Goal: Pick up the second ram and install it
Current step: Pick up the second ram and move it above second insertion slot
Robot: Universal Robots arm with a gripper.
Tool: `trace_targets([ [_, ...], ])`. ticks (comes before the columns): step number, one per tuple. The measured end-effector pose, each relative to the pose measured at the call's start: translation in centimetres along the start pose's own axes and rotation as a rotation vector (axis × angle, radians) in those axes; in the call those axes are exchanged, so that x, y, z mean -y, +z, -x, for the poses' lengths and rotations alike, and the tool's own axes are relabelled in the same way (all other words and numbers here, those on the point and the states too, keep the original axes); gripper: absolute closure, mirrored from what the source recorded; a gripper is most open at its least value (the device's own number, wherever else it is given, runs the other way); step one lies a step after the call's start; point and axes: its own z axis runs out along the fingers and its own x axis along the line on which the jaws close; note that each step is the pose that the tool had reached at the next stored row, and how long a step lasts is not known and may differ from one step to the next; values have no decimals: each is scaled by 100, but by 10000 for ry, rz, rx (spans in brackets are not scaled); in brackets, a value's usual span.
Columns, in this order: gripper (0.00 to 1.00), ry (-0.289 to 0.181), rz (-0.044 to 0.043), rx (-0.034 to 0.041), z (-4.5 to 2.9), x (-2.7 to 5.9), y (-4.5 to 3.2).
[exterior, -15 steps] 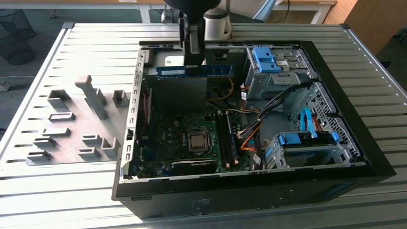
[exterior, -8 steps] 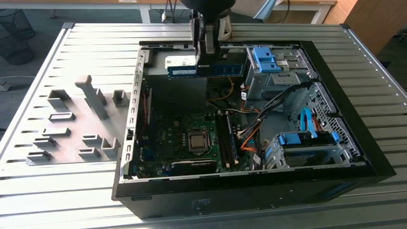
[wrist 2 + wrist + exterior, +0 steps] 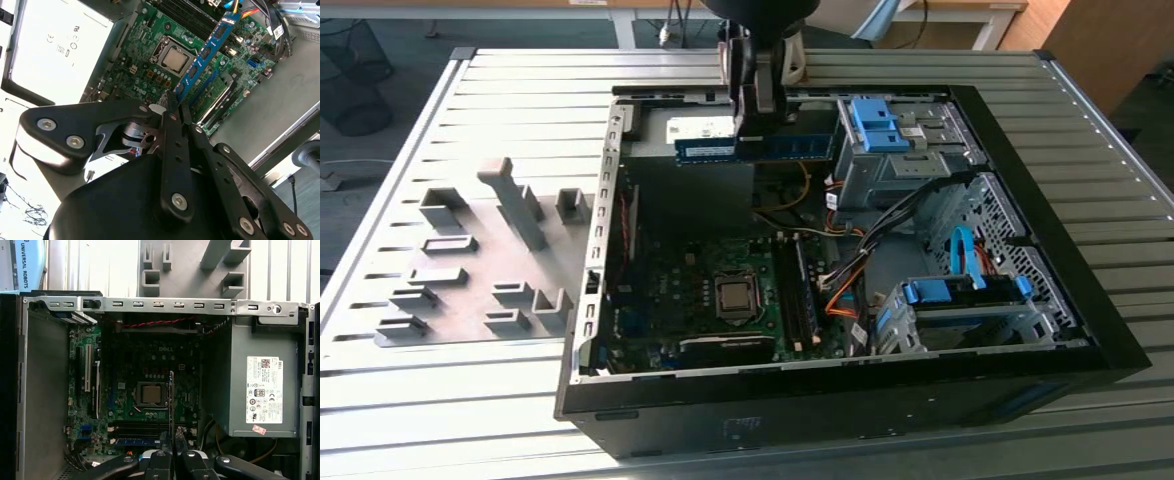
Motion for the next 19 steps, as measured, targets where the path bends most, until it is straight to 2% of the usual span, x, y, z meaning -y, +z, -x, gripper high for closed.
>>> trace_targets([
  [8, 86, -2, 0, 0, 0, 16, 0],
  [16, 86, 0, 0, 0, -1, 216, -3],
  [19, 86, 1, 0, 1, -1, 230, -2],
])
